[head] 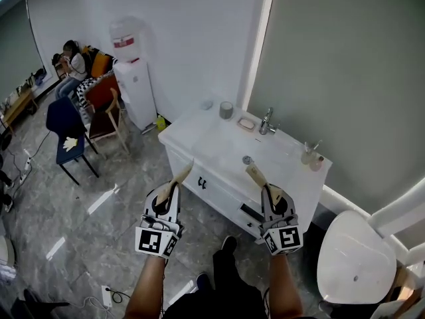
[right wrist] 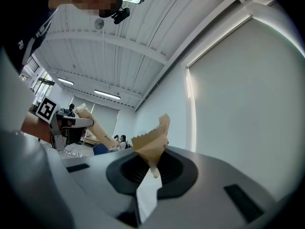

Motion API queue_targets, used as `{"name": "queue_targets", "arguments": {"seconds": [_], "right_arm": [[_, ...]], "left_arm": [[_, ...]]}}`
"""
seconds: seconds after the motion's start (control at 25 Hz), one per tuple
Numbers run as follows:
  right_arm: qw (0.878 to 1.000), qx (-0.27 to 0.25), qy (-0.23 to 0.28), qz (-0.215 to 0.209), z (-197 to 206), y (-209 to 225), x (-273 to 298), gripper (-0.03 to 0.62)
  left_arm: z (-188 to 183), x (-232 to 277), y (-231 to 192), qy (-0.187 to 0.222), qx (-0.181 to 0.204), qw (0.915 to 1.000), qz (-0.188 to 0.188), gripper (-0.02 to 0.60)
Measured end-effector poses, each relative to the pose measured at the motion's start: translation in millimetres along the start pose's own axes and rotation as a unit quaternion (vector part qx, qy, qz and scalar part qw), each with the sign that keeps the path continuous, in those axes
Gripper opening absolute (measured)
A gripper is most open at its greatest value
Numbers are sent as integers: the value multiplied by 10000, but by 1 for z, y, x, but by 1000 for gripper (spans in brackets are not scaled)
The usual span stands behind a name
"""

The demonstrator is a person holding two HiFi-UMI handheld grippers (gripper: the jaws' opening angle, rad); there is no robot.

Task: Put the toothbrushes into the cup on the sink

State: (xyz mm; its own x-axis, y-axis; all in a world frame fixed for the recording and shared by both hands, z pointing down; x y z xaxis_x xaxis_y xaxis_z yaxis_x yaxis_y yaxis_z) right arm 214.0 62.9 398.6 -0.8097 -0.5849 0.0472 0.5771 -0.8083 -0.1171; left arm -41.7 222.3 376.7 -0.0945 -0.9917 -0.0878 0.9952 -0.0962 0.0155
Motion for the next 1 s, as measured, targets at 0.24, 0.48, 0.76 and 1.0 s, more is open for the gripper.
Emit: {"name": "queue_targets", "arguments": {"seconds": [0.24,0.48,0.76,1.0], "right_arm": [[9999,80,53,42,10,26,43,49],[10000,89,12,-14,23,79,123,49],[9998,108,46,-131,18,156,223,49],[9999,103,71,-92,15,201,264,49]], "left_arm": [[14,50,-14,0,-25,10000,76,49],[30,141,-37,-48,-36,10000,43,49],[31,271,-47,-23,-15,9999,98,49],[33,338,-38,-37,5,9996,280,49]]}}
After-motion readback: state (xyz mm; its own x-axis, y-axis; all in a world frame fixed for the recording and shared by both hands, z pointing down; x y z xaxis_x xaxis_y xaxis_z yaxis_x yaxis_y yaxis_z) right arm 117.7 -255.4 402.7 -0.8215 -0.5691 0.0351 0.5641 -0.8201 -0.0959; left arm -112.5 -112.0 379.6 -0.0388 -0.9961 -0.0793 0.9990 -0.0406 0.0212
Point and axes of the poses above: the fingertips, and each gripper's own axes: x forward along the fingers, y to its right, z out of its underside, the point moved 6 cm from there along -x, backward along the fingers, and after that the axes turned 10 degrees about -y, right-handed, at the moved point
